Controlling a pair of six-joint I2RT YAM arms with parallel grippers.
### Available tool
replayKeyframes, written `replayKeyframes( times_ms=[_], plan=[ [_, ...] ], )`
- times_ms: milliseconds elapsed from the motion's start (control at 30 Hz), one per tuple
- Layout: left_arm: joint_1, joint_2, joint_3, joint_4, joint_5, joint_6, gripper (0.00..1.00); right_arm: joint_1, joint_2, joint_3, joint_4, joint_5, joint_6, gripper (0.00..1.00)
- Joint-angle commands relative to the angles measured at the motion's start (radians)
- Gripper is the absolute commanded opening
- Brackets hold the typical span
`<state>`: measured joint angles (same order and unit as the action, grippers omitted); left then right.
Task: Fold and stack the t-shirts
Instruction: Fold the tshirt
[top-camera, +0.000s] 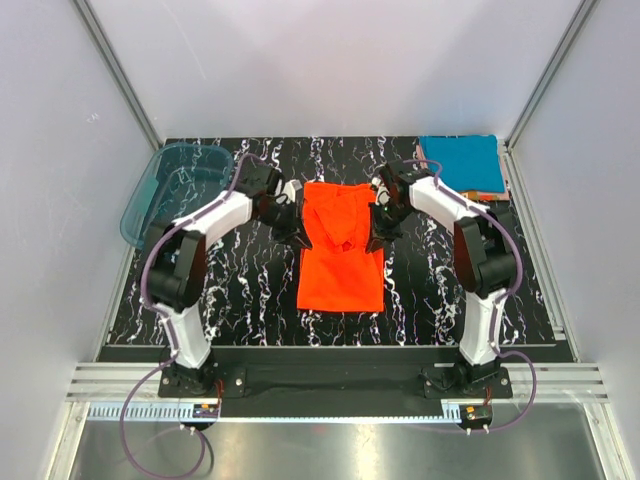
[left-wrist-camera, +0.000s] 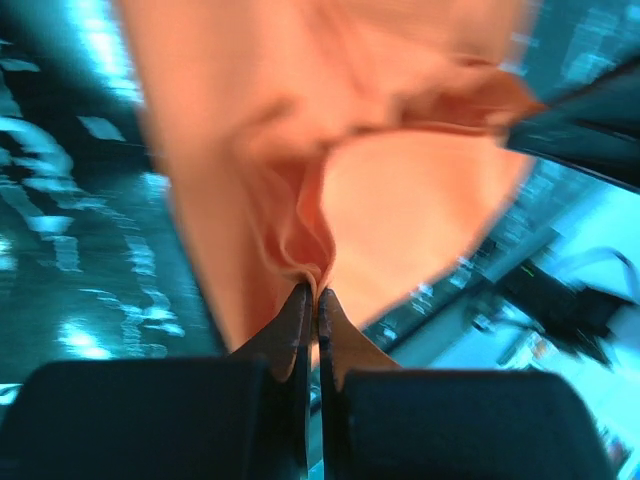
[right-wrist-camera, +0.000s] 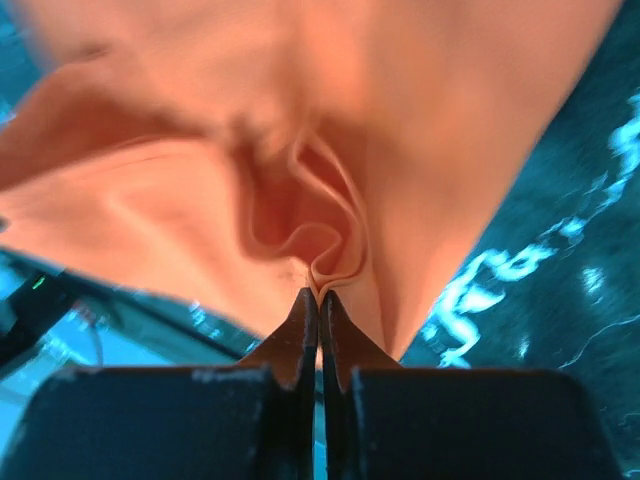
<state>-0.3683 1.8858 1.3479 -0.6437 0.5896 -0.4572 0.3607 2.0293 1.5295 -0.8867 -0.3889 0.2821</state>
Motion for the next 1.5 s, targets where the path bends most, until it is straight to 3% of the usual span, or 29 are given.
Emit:
replayKeyframes(
  times_ms=[0,33,167,300,467,600,767,1067,1200,1400,1433,1467],
  plan=[
    [-0.006,-0.135,-0.03,0.128,0.228,-0.003,0.0,-0.002,-0.181,-0.014,-0.023,-0.152,-0.041,0.0],
    [-0.009,-0.181,-0.058,0.183,0.318,-0.008,0.0,-0.002,-0.205,-0.025,-0.026,-0.177,-0.049,0.0],
    [-0.026,-0.267,-0.125,0.28,0.415,-0.012,0.0,-0.005,-0.337,-0.086,-0.015,-0.234,-0.034,0.0],
    [-0.023,-0.151,-0.124,0.262,0.426,-0.023,0.0,-0.006,-0.302,-0.138,0.02,-0.182,-0.007,0.0],
    [0.003,0.045,-0.004,0.107,0.268,0.075,0.01,-0.023,-0.17,-0.132,0.122,-0.123,-0.006,0.0],
    [0.038,0.169,0.1,0.044,0.204,0.126,0.01,-0.06,-0.057,-0.051,0.1,-0.073,-0.03,0.0],
    [0.063,0.234,0.18,-0.034,0.147,0.164,0.03,-0.078,0.002,-0.005,0.077,-0.022,-0.044,0.0],
    [0.069,0.22,0.189,-0.062,-0.003,0.172,0.1,-0.08,0.008,-0.016,0.095,0.013,-0.046,0.0],
    [0.068,0.219,0.198,-0.086,-0.053,0.176,0.13,-0.08,0.031,0.003,0.075,0.079,-0.047,0.04],
    [0.068,0.182,0.211,-0.096,-0.109,0.186,0.36,-0.08,0.031,0.035,0.045,0.133,-0.05,0.15],
    [0.068,0.165,0.223,-0.1,-0.116,0.186,0.38,-0.08,0.031,0.046,0.037,0.133,-0.047,0.18],
    [0.068,0.153,0.226,-0.102,-0.117,0.186,0.38,-0.08,0.029,0.066,0.016,0.137,-0.047,0.29]
  ],
)
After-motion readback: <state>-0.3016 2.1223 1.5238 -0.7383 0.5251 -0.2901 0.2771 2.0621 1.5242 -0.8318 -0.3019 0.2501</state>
